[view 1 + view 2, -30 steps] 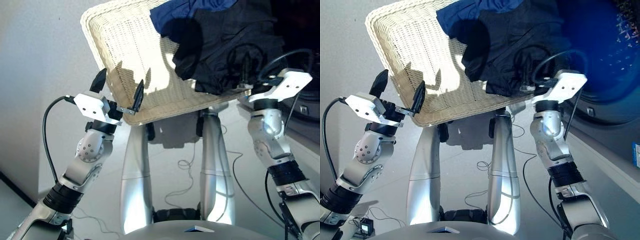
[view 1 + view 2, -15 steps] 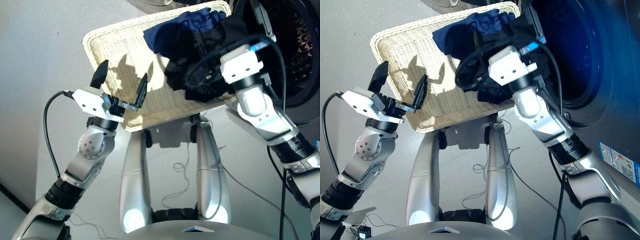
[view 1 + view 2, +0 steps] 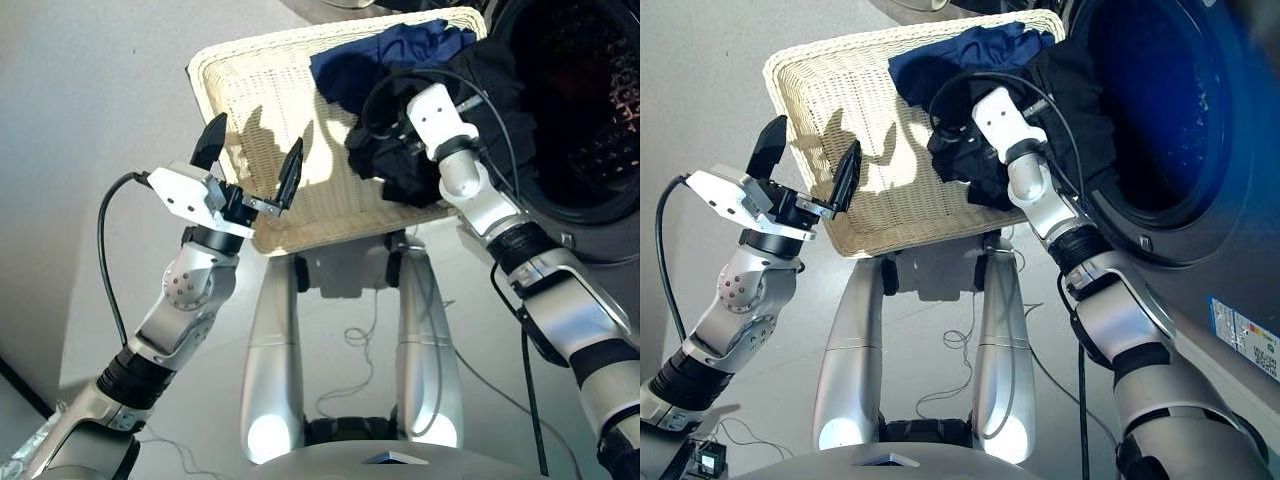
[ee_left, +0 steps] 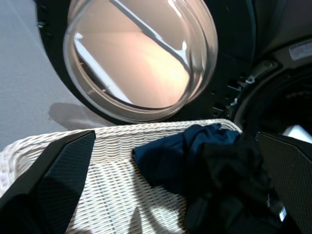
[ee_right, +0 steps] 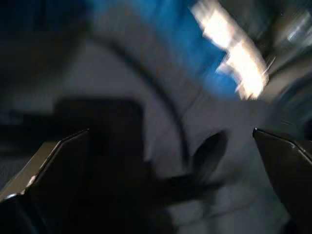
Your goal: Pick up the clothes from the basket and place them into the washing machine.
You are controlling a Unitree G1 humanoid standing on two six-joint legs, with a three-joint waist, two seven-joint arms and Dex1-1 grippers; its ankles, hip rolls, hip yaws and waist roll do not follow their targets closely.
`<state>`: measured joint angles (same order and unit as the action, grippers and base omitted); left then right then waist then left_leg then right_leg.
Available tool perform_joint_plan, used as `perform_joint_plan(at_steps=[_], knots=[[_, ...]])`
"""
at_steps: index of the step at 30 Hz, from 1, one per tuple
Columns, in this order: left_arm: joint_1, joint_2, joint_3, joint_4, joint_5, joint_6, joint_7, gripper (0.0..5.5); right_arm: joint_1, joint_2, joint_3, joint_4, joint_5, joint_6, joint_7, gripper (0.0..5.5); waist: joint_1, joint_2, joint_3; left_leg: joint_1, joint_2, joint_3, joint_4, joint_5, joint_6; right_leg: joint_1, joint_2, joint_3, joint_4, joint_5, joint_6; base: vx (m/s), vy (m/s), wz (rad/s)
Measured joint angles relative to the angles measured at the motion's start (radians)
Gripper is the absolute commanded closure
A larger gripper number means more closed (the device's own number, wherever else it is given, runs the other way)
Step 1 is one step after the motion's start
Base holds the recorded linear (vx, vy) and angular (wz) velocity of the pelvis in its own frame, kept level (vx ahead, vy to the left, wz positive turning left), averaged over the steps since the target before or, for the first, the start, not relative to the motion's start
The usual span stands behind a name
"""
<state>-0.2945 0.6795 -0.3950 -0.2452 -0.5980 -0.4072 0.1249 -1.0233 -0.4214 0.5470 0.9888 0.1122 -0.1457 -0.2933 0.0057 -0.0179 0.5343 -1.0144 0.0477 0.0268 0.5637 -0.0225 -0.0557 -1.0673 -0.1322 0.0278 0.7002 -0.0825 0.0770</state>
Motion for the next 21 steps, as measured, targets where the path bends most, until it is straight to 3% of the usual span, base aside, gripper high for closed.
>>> perform_joint_plan(at_steps=[5,9,14,21], knots=[[-0.004,0.001,-0.010,0.009,0.000,0.005,0.000,0.00,-0.015,0.045,-0.039,0.138,0.095,0.013,0.022,0.00,0.005,0.001,0.000,-0.040,-0.006,-0.006,0.033,0.003,-0.001,-0.040,0.001,-0.001,0.035,-0.005,-0.003,0.000,0.000,0.000],[-0.012,0.000,-0.012,0.010,0.000,0.017,0.003,0.00,-0.020,0.045,-0.044,0.140,0.111,0.012,0.033,0.00,0.004,0.001,0.001,-0.073,-0.007,-0.023,0.102,-0.017,-0.014,-0.071,0.002,-0.009,0.112,-0.033,-0.015,0.000,0.000,0.000],[-0.011,0.002,-0.014,0.008,0.002,0.020,0.019,0.00,-0.027,0.040,-0.046,0.147,0.144,0.010,0.034,0.00,0.016,0.004,0.000,-0.148,-0.007,-0.049,0.242,-0.067,-0.034,-0.146,0.003,-0.010,0.265,-0.098,-0.026,0.000,0.000,0.000],[-0.010,0.002,-0.033,0.008,0.001,0.031,0.028,0.00,-0.055,0.047,-0.046,0.172,0.189,0.009,0.044,0.00,0.022,0.007,-0.001,-0.192,-0.001,-0.075,0.282,-0.069,-0.048,-0.189,0.006,-0.023,0.316,-0.105,-0.045,0.039,0.000,0.011]])
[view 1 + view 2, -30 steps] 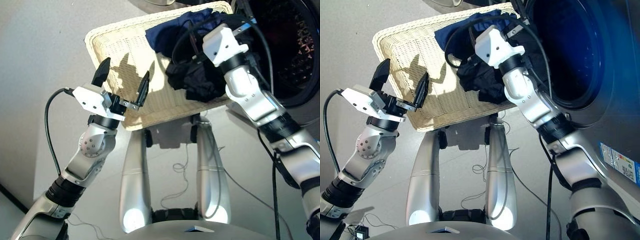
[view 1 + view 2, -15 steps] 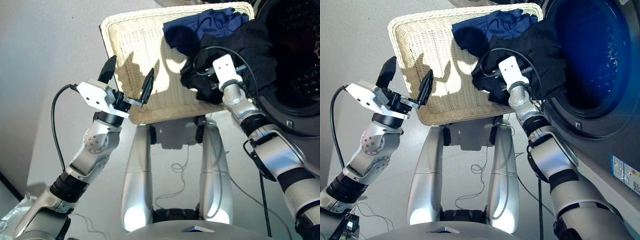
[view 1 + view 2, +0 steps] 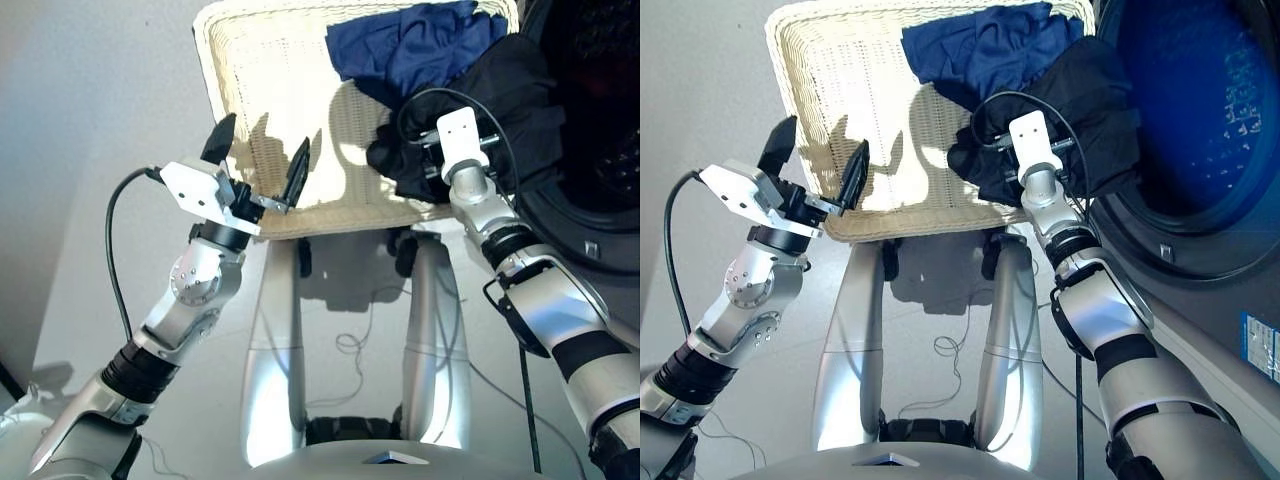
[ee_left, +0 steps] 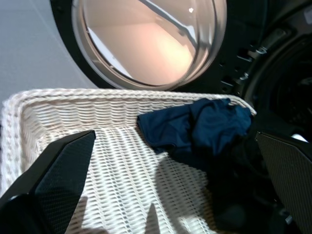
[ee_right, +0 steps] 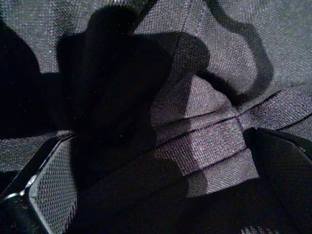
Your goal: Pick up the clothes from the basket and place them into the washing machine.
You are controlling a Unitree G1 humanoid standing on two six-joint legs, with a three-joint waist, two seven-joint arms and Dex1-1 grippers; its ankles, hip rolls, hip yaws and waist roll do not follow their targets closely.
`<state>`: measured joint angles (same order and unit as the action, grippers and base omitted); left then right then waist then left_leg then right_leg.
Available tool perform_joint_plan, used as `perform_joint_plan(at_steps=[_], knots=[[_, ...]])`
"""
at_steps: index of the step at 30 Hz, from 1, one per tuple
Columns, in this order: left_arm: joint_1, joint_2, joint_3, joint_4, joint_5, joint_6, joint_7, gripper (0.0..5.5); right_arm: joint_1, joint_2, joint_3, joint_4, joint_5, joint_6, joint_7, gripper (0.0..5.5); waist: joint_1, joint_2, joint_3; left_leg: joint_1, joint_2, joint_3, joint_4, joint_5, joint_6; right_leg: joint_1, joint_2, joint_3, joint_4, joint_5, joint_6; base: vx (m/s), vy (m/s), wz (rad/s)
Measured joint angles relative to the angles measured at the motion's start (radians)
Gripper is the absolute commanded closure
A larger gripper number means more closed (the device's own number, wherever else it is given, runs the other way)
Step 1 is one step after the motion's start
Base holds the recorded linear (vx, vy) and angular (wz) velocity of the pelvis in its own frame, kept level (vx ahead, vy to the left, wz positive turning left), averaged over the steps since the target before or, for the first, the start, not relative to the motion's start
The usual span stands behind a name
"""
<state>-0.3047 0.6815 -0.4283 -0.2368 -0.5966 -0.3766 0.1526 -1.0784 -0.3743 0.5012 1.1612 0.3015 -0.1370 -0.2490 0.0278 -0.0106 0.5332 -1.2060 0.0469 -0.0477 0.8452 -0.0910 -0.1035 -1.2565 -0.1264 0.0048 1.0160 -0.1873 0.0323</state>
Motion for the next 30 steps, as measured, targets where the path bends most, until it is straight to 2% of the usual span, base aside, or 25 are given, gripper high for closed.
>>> perform_joint_plan(at_steps=[2,3,4,12,14,16,21,23,25,30], knots=[[0.001,0.000,0.000,0.000,0.000,0.004,0.002,0.00,-0.001,0.000,-0.003,0.002,0.001,0.001,0.000,0.00,0.002,0.000,0.000,0.000,-0.001,-0.001,0.000,0.000,0.000,-0.001,0.000,0.000,0.001,0.000,0.000,0.000,0.000,0.000],[0.001,0.000,0.000,0.000,0.000,0.006,0.007,0.00,-0.001,0.000,-0.003,0.001,0.001,0.000,0.000,1.57,0.001,0.000,0.000,-0.002,-0.001,-0.001,0.000,0.000,0.000,-0.002,0.000,0.000,0.001,0.000,0.000,0.000,0.000,0.000],[0.001,0.000,0.000,0.000,0.000,0.007,0.009,0.00,-0.001,0.000,-0.004,0.001,0.012,-0.001,0.004,5.50,0.001,0.000,0.000,-0.005,-0.002,-0.002,0.000,0.000,0.000,-0.005,0.000,0.000,0.001,0.000,0.000,0.000,0.000,0.000],[-0.001,0.000,0.003,-0.001,0.000,0.011,0.012,0.00,0.002,-0.006,-0.006,0.001,0.046,0.004,0.006,5.50,-0.001,0.001,0.001,-0.018,-0.006,-0.001,0.015,-0.007,-0.001,-0.011,0.001,-0.004,0.003,-0.006,0.007,0.000,0.000,0.000],[0.000,0.001,0.004,0.001,0.000,0.011,0.012,0.00,0.026,-0.014,-0.021,-0.043,0.077,0.003,-0.003,5.50,0.003,0.001,0.001,-0.020,-0.007,-0.001,0.013,-0.003,0.004,-0.014,-0.002,-0.001,0.003,-0.003,0.004,0.000,0.000,0.000],[0.001,0.000,0.003,0.009,0.000,0.014,0.015,0.00,0.058,-0.029,-0.029,-0.106,0.107,-0.003,-0.006,5.50,0.001,0.001,0.001,-0.023,-0.007,0.000,0.015,-0.006,0.000,-0.018,-0.001,-0.003,0.006,-0.007,0.006,0.000,0.000,0.000],[0.013,-0.001,0.023,0.009,0.001,0.015,0.016,0.00,0.257,-0.119,-0.067,-0.450,0.190,-0.027,-0.005,5.50,-0.007,0.000,0.002,-0.019,0.000,0.000,0.008,-0.006,-0.001,-0.013,0.007,-0.005,-0.005,-0.005,0.004,0.000,0.000,0.000],[0.031,0.002,0.045,0.004,0.007,0.015,0.017,0.00,0.384,-0.156,-0.116,-0.630,0.220,-0.061,0.006,5.50,-0.022,-0.002,0.002,-0.017,0.000,-0.001,0.006,-0.007,-0.002,-0.009,0.009,-0.002,-0.009,-0.005,0.004,0.000,0.000,0.000],[0.039,0.002,0.053,0.003,0.015,0.015,0.015,0.00,0.482,-0.170,-0.180,-0.717,0.265,-0.097,0.022,5.50,-0.039,-0.004,0.002,-0.012,0.001,-0.001,-0.002,-0.006,-0.001,-0.001,0.009,-0.003,-0.020,-0.003,0.006,0.000,0.000,0.000],[0.065,0.013,0.080,-0.007,0.027,0.014,0.008,0.00,0.649,-0.186,-0.318,-0.831,0.399,-0.170,0.053,5.50,-0.063,-0.006,0.002,0.000,0.002,0.000,-0.022,-0.004,0.004,0.012,0.012,-0.004,-0.044,0.000,0.009,0.000,0.000,0.000]])
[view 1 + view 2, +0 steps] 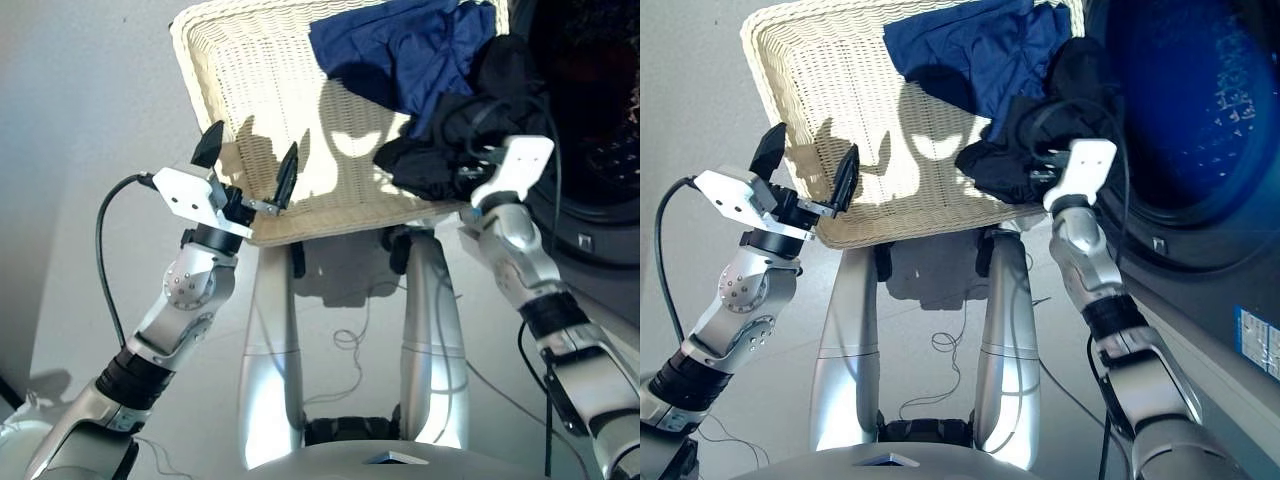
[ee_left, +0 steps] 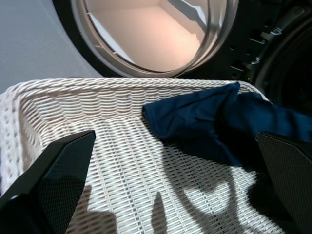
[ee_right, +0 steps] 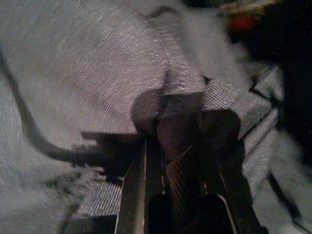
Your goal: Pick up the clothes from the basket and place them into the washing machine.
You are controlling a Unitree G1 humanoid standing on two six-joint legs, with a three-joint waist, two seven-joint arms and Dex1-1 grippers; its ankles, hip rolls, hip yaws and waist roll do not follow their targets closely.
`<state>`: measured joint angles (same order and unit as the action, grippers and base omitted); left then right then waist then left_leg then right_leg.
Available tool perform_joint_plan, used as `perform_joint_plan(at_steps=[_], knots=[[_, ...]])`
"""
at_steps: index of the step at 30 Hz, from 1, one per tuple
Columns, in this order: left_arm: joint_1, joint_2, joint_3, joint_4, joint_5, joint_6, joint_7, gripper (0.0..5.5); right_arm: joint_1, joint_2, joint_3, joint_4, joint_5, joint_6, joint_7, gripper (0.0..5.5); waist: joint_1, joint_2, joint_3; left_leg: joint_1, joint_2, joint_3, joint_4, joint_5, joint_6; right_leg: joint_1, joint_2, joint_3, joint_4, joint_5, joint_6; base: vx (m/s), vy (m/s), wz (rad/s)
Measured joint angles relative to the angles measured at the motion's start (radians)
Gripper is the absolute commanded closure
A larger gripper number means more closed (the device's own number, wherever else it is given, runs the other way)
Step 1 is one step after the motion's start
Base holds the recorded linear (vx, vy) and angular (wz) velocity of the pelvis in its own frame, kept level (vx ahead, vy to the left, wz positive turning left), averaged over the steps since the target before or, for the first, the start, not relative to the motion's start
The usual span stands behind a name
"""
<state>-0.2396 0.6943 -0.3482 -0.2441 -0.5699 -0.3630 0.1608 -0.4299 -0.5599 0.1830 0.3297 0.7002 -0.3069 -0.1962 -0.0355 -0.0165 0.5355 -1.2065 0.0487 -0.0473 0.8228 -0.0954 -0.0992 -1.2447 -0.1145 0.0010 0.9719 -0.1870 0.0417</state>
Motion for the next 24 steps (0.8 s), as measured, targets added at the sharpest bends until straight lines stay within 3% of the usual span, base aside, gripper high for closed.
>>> perform_joint_plan(at_steps=[4,11,17,19,24], knots=[[0.006,0.001,0.035,-0.005,-0.001,0.000,-0.001,0.00,0.008,0.025,-0.079,-0.032,0.190,-0.060,0.046,5.50,-0.018,0.000,0.000,0.002,0.001,0.003,0.000,0.000,0.004,0.002,0.000,0.000,-0.003,0.003,0.006,0.000,0.000,0.000],[0.031,-0.002,0.061,-0.015,-0.014,-0.001,-0.001,0.00,-0.105,0.083,-0.145,-0.013,0.466,-0.144,0.065,5.50,-0.013,0.000,0.000,0.013,0.001,0.005,0.001,-0.003,0.001,0.013,0.001,0.003,-0.004,0.002,0.004,-0.025,0.003,-0.002],[0.040,-0.013,0.063,-0.043,-0.030,-0.008,0.001,0.00,-0.250,0.089,-0.161,0.136,0.547,-0.200,0.009,5.50,0.017,-0.001,0.000,0.011,0.001,0.008,0.002,0.001,0.014,0.016,0.001,0.004,-0.013,0.013,0.014,-0.015,0.002,-0.001],[0.042,-0.013,0.059,-0.043,-0.030,-0.007,0.001,0.00,-0.318,0.083,-0.172,0.209,0.565,-0.201,-0.006,5.50,0.016,-0.002,0.000,0.007,-0.002,0.009,0.004,0.000,0.015,0.015,-0.001,0.004,-0.016,0.011,0.012,0.000,0.000,0.000],[0.038,-0.009,0.054,-0.044,-0.030,-0.007,-0.001,0.00,-0.514,-0.012,-0.199,0.448,0.603,-0.201,-0.070,5.50,0.033,-0.002,0.000,0.005,-0.006,0.009,0.003,-0.001,0.016,0.014,-0.006,0.005,-0.020,0.013,0.015,0.000,0.000,0.000]])
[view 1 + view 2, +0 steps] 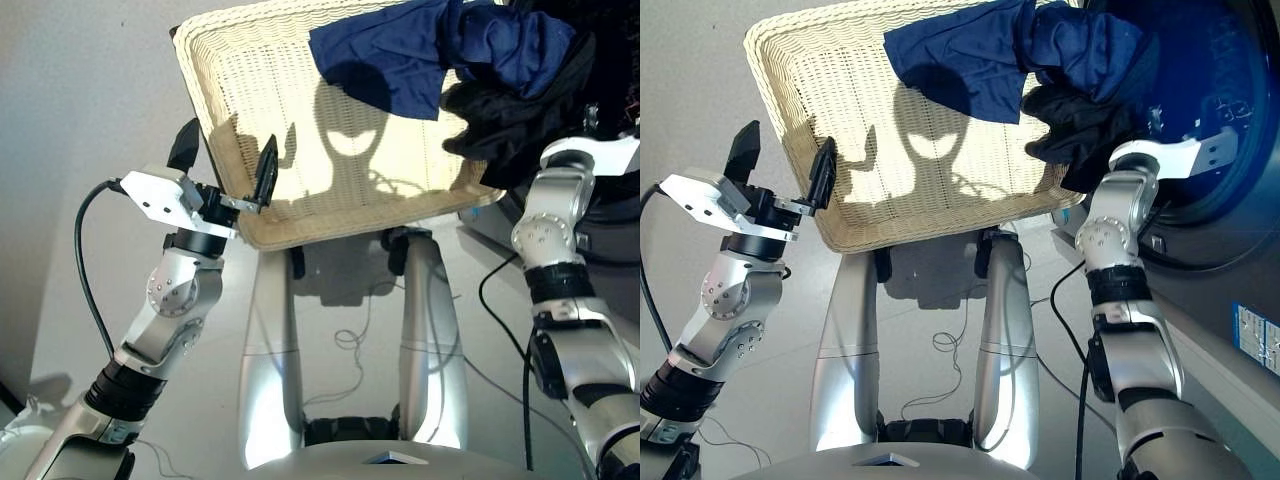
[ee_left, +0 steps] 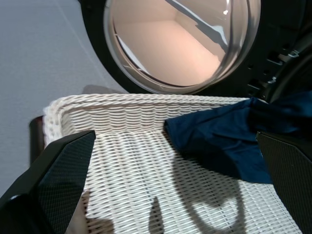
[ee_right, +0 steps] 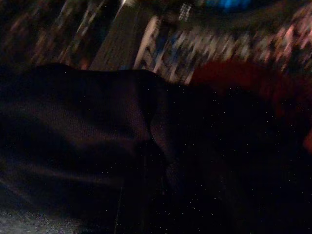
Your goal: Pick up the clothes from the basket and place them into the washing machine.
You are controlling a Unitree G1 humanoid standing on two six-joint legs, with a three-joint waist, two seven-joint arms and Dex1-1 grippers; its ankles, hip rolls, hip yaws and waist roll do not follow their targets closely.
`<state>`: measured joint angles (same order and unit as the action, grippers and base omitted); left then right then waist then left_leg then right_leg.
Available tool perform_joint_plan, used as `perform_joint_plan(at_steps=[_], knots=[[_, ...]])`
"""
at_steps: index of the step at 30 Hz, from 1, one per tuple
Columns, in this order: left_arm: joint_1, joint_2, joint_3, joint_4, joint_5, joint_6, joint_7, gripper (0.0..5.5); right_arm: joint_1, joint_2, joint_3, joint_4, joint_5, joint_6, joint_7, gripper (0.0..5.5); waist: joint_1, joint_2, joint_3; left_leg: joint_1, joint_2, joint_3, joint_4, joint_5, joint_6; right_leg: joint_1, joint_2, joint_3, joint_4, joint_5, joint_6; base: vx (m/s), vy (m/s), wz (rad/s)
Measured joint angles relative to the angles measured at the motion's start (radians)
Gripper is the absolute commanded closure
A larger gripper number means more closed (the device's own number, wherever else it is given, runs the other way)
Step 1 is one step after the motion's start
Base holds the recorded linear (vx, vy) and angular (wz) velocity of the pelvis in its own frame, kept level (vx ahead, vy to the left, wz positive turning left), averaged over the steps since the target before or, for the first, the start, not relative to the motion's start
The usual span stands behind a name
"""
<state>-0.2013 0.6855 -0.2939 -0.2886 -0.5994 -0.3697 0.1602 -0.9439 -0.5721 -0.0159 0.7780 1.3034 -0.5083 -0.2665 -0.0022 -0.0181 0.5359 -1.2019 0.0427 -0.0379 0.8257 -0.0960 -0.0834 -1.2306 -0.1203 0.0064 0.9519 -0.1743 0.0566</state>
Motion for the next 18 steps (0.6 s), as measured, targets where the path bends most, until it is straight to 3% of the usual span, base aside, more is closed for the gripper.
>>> perform_joint_plan(at_steps=[5,11,18], knots=[[-0.013,0.034,-0.033,-0.001,0.000,0.000,0.003,0.00,-0.173,-0.109,-0.027,0.239,0.004,0.005,-0.071,5.50,0.006,0.000,0.000,-0.003,-0.007,0.000,0.002,0.001,0.006,0.000,-0.007,0.000,0.000,-0.001,0.002,0.000,0.000,0.000],[-0.020,0.055,-0.042,-0.001,0.000,0.001,0.009,0.00,-0.214,-0.171,-0.035,0.321,0.020,0.027,-0.128,5.50,0.004,0.000,0.000,-0.011,-0.009,0.006,0.017,-0.008,0.014,-0.004,-0.009,0.007,0.004,-0.002,0.006,0.000,0.000,0.000],[-0.039,0.055,-0.057,-0.001,0.001,0.003,0.036,0.00,-0.234,-0.175,-0.076,0.329,0.097,0.025,-0.169,5.50,0.004,0.000,0.000,-0.021,-0.010,0.009,0.032,-0.013,0.019,-0.011,-0.010,0.010,0.012,-0.002,0.011,0.000,0.000,0.000]])
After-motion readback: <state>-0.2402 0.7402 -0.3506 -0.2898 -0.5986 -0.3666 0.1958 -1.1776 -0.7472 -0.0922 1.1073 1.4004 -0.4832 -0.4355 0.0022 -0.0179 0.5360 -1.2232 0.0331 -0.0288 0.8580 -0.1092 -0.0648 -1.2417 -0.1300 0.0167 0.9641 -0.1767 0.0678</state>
